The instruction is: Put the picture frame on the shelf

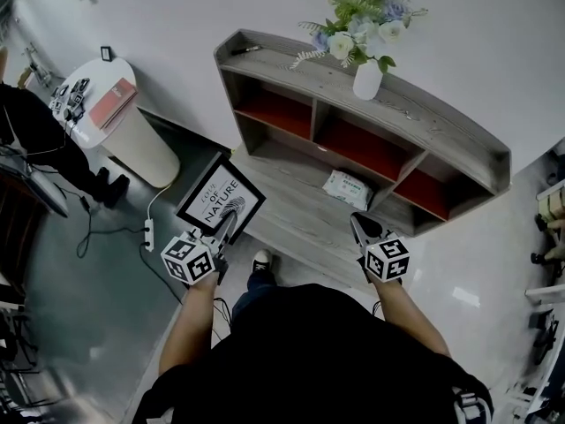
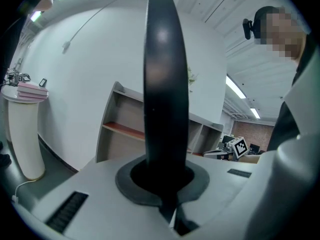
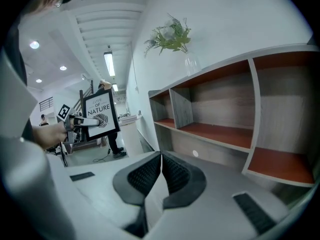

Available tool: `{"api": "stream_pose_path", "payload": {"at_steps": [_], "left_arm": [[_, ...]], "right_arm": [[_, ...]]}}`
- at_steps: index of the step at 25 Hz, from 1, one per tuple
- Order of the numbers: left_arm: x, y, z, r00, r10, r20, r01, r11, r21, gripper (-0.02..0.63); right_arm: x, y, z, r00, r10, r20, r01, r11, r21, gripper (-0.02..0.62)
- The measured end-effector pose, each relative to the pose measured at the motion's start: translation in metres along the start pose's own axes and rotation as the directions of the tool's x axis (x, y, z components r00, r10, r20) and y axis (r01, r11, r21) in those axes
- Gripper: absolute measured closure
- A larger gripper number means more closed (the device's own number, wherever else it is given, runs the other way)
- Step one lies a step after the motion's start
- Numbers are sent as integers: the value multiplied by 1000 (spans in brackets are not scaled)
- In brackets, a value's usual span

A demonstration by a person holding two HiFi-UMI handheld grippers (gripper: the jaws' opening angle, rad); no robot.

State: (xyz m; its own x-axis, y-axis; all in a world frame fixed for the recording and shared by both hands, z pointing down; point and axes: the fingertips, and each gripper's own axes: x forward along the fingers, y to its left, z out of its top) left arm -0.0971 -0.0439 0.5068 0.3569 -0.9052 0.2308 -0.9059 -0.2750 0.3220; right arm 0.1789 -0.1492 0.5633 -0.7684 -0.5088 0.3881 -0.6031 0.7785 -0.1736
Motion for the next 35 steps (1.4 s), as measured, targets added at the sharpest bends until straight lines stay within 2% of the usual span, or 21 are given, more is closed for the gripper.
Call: {"api": "stream_pose_path", "payload": {"at_steps": [11, 35], "left_arm": [[16, 18, 8, 1000, -4, -23, 5, 999, 36, 577], [61, 93, 41, 998, -48, -39, 49, 998, 26, 577]], "right_arm": [[17, -2, 8, 1000, -1, -8, 1, 1000, -11, 577], [82, -2, 34, 999, -40, -19, 41, 999, 21, 577]]}}
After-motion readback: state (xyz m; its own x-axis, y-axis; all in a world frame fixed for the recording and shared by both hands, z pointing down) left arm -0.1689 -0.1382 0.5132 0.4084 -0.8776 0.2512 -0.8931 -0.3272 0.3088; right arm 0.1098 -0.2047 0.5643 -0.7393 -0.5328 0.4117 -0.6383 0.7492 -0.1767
